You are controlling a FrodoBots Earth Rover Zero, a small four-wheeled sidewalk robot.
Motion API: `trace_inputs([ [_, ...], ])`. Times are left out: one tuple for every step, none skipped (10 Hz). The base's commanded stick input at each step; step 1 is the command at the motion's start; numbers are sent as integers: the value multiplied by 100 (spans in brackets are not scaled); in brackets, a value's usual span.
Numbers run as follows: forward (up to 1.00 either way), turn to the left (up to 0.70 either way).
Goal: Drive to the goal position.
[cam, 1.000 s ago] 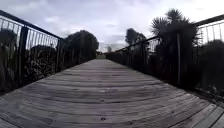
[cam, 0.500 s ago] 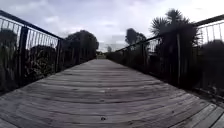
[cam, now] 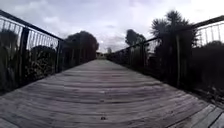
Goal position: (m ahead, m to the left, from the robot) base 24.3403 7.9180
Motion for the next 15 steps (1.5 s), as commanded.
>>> trace_inputs([
  [70,0],
  [70,0],
  [70,0],
  [70,0],
  [70,0],
  [70,1],
  [70,2],
  [70,17],
  [70,35],
  [70,35],
  [70,21],
  [70,7],
  [70,0],
  [70,0],
  [70,0],
])
